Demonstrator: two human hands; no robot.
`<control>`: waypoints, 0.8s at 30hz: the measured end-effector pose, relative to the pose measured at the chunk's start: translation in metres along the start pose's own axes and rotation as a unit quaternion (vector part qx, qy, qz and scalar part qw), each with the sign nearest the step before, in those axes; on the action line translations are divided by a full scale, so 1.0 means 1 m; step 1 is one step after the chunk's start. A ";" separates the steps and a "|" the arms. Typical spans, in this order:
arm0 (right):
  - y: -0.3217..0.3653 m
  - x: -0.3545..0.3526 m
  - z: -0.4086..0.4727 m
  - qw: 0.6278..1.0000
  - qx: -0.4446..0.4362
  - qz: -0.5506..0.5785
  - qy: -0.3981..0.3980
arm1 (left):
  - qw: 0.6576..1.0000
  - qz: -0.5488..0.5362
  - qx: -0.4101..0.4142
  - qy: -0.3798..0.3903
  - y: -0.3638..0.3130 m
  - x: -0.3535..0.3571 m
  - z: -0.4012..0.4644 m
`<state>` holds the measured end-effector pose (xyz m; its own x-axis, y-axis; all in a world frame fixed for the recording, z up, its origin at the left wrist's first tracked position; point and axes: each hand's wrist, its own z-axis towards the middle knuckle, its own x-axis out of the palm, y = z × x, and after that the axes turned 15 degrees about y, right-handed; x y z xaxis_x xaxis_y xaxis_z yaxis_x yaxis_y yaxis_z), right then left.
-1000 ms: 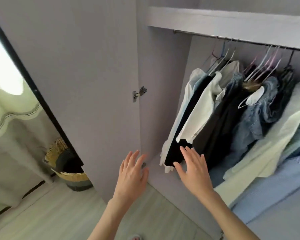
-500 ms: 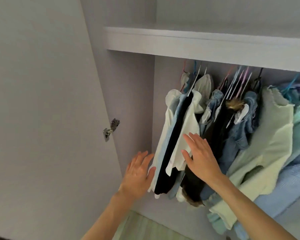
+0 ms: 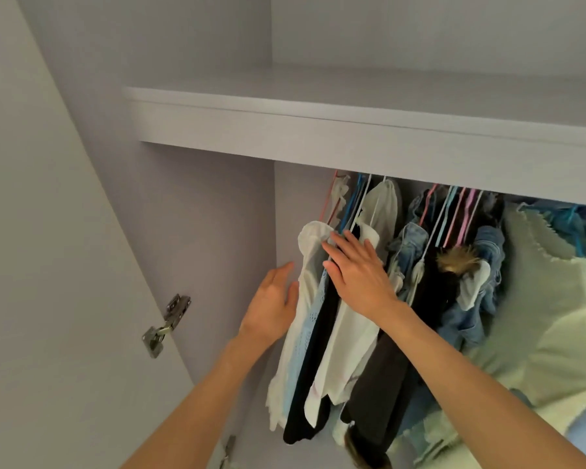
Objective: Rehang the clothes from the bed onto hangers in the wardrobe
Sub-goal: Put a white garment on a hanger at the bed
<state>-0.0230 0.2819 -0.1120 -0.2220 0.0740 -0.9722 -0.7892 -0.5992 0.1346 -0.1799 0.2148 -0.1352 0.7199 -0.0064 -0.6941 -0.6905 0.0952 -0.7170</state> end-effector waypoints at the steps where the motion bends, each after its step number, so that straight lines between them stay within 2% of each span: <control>1: -0.005 0.003 0.002 1.000 -0.004 -0.005 -0.017 | 1.000 -0.005 0.000 0.003 -0.002 0.001 0.009; 5: -0.021 0.008 -0.006 0.997 -0.020 0.010 -0.079 | 0.999 0.031 0.009 0.012 -0.009 0.008 0.042; 8: -0.030 0.009 -0.012 0.996 -0.023 0.011 -0.087 | 0.998 0.063 0.003 -0.002 -0.012 0.012 0.062; 13: -0.034 0.012 -0.012 0.996 -0.018 0.005 -0.092 | 0.997 0.051 0.004 -0.050 -0.017 0.005 0.080; 16: -0.033 0.014 -0.012 0.996 -0.015 0.007 -0.093 | 0.997 0.064 0.007 -0.052 -0.018 0.000 0.093; 20: -0.035 0.013 -0.013 0.996 -0.009 0.005 -0.091 | 0.998 -0.024 -0.018 -0.062 -0.026 0.001 0.103; 24: -0.040 0.014 -0.014 0.996 -0.011 0.006 -0.090 | 0.993 -0.060 0.003 -0.103 -0.029 0.002 0.100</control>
<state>0.0135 0.2951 -0.1338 -0.3315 0.2078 -0.9203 -0.7739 -0.6178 0.1393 -0.1514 0.3116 -0.1089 0.7967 0.1855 -0.5752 -0.5988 0.1126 -0.7930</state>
